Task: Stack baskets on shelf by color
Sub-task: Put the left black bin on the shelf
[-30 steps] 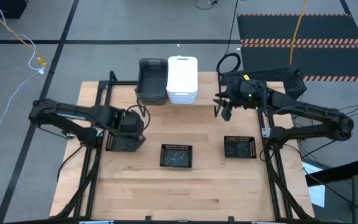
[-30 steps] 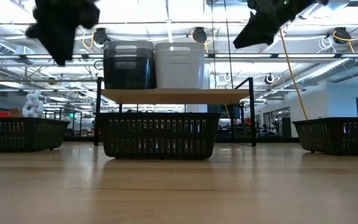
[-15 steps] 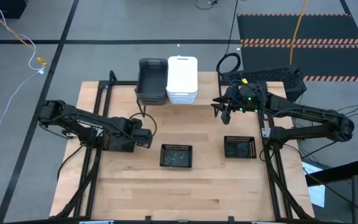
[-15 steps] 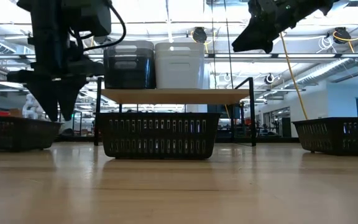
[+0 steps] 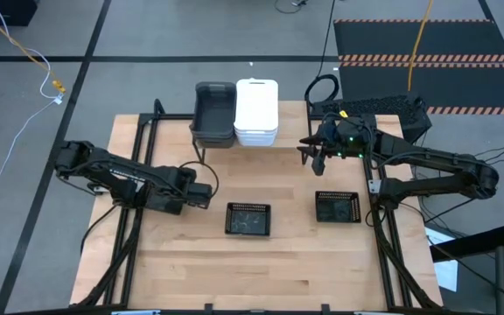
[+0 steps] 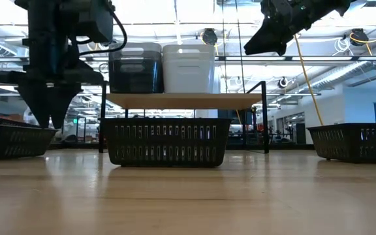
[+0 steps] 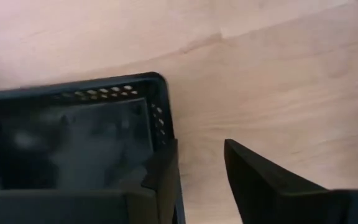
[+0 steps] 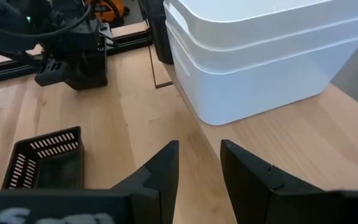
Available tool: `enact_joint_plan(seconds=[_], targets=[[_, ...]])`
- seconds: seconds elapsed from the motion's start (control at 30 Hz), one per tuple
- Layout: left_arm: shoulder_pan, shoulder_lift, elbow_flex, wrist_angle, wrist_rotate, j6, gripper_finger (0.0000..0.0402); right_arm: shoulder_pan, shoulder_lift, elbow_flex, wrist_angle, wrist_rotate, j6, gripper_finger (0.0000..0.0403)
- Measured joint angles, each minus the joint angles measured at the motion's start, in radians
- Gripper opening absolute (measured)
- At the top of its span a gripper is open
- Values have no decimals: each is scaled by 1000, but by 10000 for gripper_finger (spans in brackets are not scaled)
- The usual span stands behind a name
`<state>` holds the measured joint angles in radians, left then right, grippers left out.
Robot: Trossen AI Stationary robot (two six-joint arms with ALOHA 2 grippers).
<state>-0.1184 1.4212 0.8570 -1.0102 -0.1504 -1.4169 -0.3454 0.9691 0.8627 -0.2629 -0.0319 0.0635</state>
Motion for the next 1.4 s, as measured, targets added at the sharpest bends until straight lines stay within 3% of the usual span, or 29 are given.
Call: enact_joint_plan(seconds=[0.17,0.3,0.53,0.7,0.9,1.03,1.17,1.27,1.4], targets=[[-9,-8,1,6,52,-19,95,0,0,0,0,-23,-2,111],[-26,-8,1,3,52,-29,94,0,0,0,-2,-25,-14,111],[-30,-8,1,-11,57,5,138,0,0,0,-2,-26,-32,111],[-30,-8,2,-4,118,21,177,0,0,0,-3,-26,-49,111],[-37,-8,99,-104,112,48,196,0,0,0,-3,-26,-50,111],[-36,-9,144,-159,45,99,183,0,0,0,-4,-26,-60,112],[-38,-4,73,-145,35,125,159,0,0,0,-4,-26,-65,111],[-42,0,-14,-83,86,127,143,0,0,0,-7,-26,-59,112],[-43,0,-40,10,117,169,121,0,0,0,-7,-26,-47,112]])
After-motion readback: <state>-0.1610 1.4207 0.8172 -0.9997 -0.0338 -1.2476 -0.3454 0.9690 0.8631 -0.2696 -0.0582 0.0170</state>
